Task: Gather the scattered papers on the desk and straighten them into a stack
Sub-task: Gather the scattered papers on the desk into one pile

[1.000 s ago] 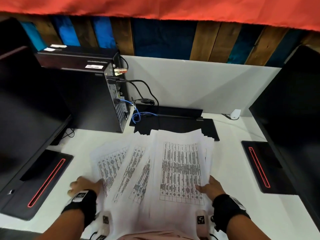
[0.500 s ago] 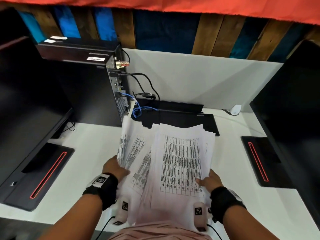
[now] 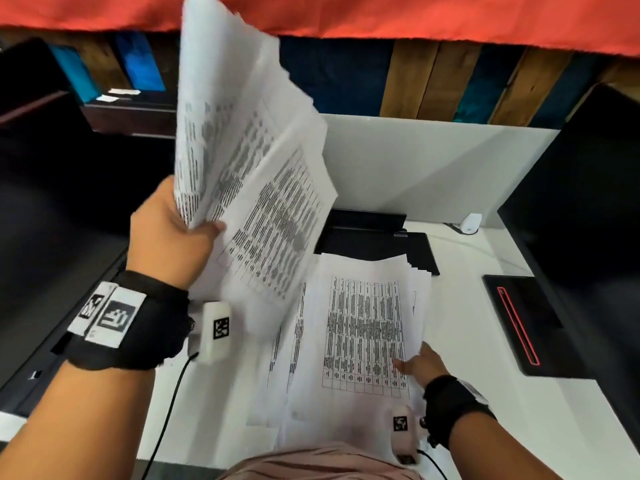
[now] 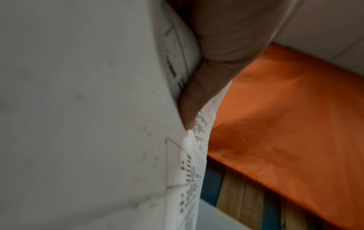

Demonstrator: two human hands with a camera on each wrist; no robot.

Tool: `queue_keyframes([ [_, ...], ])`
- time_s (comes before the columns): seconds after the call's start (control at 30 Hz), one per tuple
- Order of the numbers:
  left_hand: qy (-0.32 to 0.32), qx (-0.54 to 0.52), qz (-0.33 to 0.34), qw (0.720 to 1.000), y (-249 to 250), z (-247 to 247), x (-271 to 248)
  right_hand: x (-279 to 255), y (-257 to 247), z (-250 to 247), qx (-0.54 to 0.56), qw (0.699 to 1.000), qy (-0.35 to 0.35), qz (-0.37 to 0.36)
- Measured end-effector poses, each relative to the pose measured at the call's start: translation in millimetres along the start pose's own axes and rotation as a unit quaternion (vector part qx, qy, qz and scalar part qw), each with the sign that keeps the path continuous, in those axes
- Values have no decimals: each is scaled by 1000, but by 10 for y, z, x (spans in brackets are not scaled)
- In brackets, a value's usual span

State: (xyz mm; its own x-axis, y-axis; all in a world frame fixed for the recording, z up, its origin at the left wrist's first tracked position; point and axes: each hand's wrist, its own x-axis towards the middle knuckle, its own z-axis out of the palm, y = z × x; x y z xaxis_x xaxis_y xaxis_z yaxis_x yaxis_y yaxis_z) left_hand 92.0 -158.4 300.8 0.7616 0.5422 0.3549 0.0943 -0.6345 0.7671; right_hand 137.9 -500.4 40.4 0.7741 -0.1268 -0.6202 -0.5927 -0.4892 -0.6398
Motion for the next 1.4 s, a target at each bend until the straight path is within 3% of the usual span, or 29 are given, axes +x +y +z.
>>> queue_keyframes([
  [0.07, 9, -24, 5, 1000, 41, 71, 17, -8, 26, 12, 11, 1000, -7, -13],
  [0.17, -39, -38, -16, 998, -105, 388, -92, -83, 1, -3, 59, 998, -22, -4],
  [0.37, -187, -44, -195, 962, -765, 1217, -710, -130, 66, -44, 159, 985, -14, 68],
  [0.5, -315, -60, -270, 908, -1212, 1470, -1020, -120, 133, 25, 177, 983, -25, -37],
  [0.6, -264, -46, -307, 913, -1380, 1503, -997, 116, 403, 60, 169, 980, -28, -104],
  [0.67, -226, -25, -320, 920, -1445, 1478, -899, -91, 217, 25, 191, 972, -16, -138],
  [0.73, -228, -7, -317, 921, -1515, 1453, -818, -264, 67, 2, 204, 968, 10, -142],
  [0.87, -283, 27, -286, 915, -1661, 1483, -784, -175, 144, 50, 227, 968, -3, -108],
  [1.0, -351, 41, -208, 912, -1622, 1658, -938, -126, 85, 71, 98, 991, 15, -88],
  [1.1, -367, 30, -191, 910, -1620, 1715, -975, -11, 109, 61, 28, 996, 36, -71],
  [1.23, -374, 44, -189, 907, -1738, 1688, -899, 69, 162, 31, 20, 996, 81, -41],
  [1.3, -384, 50, -183, 903, -1749, 1679, -874, 71, 136, 2, 18, 996, 71, -47],
  [1.4, -449, 49, -161, 877, -1664, 1714, -904, 64, 22, -65, -27, 995, 30, -90],
])
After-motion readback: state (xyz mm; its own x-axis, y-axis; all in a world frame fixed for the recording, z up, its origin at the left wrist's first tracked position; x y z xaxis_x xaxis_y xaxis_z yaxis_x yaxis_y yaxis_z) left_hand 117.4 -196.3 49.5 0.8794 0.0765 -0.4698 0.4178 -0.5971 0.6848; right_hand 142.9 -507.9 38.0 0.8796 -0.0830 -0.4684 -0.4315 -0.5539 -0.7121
